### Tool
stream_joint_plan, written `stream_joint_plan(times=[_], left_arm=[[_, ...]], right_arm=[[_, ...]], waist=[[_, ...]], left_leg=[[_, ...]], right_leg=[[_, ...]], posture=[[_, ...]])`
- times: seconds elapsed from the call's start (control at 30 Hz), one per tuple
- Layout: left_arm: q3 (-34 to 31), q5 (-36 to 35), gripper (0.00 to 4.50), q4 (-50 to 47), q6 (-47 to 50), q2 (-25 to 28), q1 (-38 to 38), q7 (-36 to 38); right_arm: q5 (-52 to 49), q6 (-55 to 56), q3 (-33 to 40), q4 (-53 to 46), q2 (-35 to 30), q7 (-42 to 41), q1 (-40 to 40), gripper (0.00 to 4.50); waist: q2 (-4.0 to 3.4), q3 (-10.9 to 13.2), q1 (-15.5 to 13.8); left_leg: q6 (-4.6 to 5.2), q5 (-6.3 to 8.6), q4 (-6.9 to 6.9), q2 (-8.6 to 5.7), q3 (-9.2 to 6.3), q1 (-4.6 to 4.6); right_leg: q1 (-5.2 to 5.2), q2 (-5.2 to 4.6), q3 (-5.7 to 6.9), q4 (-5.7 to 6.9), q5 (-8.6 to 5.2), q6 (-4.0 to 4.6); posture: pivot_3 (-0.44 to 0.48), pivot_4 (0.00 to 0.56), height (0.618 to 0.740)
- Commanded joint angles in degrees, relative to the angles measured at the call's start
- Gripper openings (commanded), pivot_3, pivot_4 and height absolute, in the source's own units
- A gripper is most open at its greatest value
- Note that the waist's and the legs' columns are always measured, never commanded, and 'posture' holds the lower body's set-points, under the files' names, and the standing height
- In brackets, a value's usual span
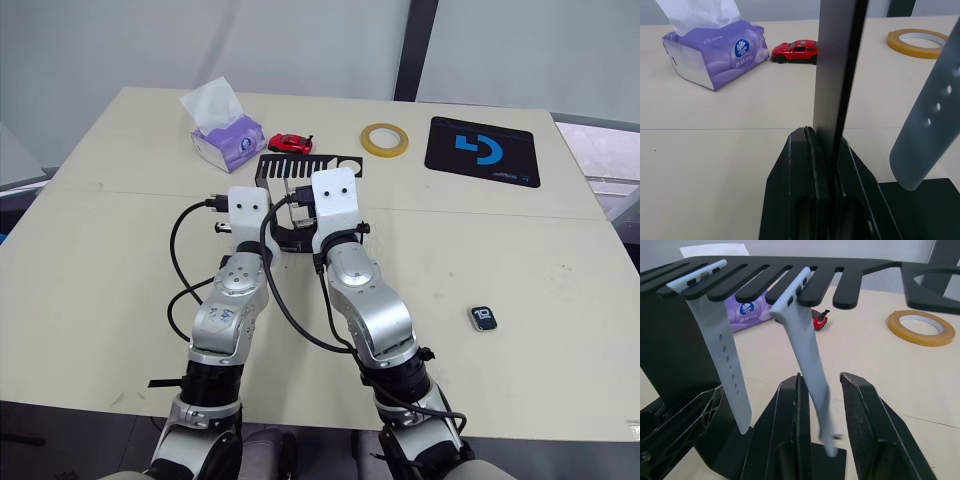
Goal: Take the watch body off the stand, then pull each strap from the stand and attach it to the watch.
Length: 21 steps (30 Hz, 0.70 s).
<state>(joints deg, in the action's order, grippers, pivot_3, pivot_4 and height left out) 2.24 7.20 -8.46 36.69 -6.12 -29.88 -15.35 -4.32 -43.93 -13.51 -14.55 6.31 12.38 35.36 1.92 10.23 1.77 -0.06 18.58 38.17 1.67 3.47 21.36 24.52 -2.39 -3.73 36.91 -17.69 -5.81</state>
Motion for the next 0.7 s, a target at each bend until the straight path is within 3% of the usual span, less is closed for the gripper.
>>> stream_joint_plan(times=[0.03, 0.17, 0.7], left_arm=[[0.6, 0.3, 0.00, -0.4, 0.3, -1.2, -0.1, 0.0], [0.5, 0.2, 0.00, -0.1, 0.1, -1.2, -0.3, 0.0], [0.4, 0.1, 0.00, 0.6, -0.6, -1.0, -0.1, 0.1]], right_arm=[[0.9, 1.3, 0.0, -1.1, 2.4, -0.3, 0.4, 1.22], [1.3, 1.8, -0.5, -1.1, 2.7, -0.7, 0.4, 0.04], [3.2, 3.3, -2.2, -1.8, 2.4, -2.4, 0.3, 0.04]], waist=[[0.00, 0.0, 0.0], [0.00, 0.0, 0.0], [0.00, 0.0, 0.0]], left_leg=[[0.00, 0.00, 0.00, 0.00, -0.01, 0.00], [0.00, 0.00, 0.00, 0.00, -0.03, 0.01], [0.00, 0.00, -0.01, -0.01, -0.09, 0.04]], right_leg=[[0.00, -0.02, 0.05, 0.00, 0.00, 0.00], [0.00, -0.05, 0.13, -0.01, 0.00, 0.02], [0.00, -0.08, 0.18, -0.04, -0.01, 0.02]], posture=[[0.000, 0.150, 0.738], [0.000, 0.150, 0.738], [0.000, 0.150, 0.738]])
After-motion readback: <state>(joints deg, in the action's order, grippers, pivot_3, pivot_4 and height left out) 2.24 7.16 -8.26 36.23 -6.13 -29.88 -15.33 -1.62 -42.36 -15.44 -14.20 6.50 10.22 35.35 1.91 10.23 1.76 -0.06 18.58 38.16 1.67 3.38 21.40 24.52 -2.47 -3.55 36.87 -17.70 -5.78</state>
